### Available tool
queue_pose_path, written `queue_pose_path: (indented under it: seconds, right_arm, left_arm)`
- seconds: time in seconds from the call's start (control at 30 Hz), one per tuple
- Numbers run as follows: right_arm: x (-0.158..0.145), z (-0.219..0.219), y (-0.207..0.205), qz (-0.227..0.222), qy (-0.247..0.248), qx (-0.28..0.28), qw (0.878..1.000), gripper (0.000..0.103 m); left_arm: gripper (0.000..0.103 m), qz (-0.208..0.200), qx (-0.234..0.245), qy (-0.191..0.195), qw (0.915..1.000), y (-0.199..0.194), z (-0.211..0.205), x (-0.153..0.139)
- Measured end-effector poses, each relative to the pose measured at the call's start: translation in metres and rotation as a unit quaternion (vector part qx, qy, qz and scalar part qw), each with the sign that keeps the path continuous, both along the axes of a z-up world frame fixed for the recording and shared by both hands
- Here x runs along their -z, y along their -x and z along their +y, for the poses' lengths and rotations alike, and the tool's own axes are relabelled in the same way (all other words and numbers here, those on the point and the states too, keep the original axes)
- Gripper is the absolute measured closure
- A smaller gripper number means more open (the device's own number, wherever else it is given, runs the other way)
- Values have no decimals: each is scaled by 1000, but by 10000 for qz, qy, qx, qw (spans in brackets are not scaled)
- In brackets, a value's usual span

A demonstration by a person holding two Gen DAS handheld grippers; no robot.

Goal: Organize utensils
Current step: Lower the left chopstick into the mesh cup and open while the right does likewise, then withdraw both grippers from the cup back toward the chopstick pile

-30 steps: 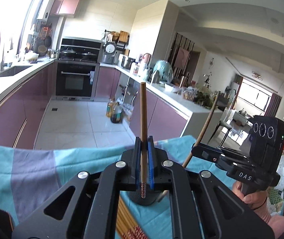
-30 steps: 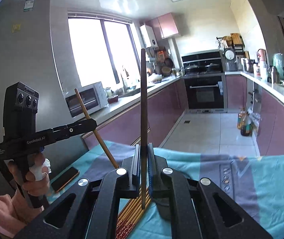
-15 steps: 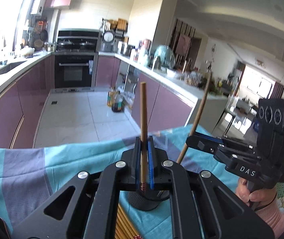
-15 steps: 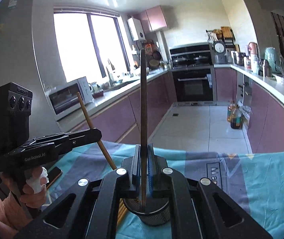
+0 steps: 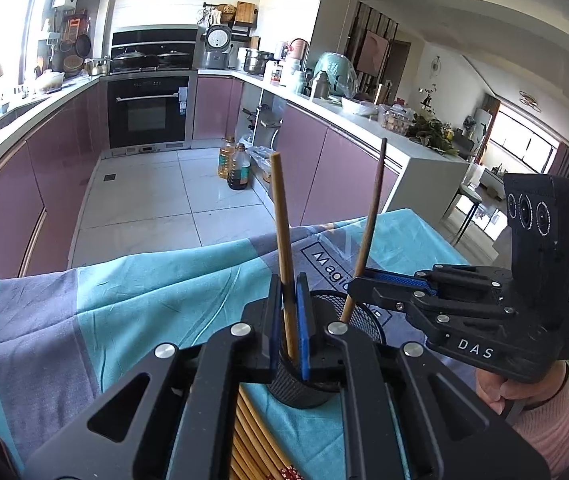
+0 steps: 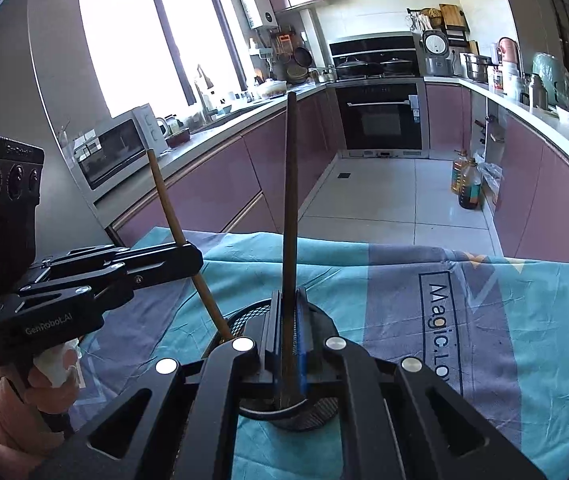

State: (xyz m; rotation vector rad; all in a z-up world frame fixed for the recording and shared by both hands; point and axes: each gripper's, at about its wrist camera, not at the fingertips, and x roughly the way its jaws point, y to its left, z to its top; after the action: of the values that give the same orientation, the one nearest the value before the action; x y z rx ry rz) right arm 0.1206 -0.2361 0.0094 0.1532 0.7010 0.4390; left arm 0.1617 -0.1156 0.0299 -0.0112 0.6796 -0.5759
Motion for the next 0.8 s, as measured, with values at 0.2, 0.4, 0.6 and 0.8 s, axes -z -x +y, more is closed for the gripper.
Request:
queue_pose_path:
  seconds: [0.2,0.4,0.6,0.8]
  right_arm:
    - [2,3,-7,53,-49,74,9999,95]
    - [0,3,-1,-97,-105,68,9999,89]
    - [-12,4,23,-413,-99,-46,9991,80]
    - [-20,20,64,-750,-5,-542,9957,66]
  left_arm:
    - [94,48,-2,51,10000,-10,1,5]
    - [87,-122,-276,144,9994,0,21,7]
    - [72,-417,-626,167,9970,20,54,5]
    - [61,-517,-770,-77,9957,49,78,21]
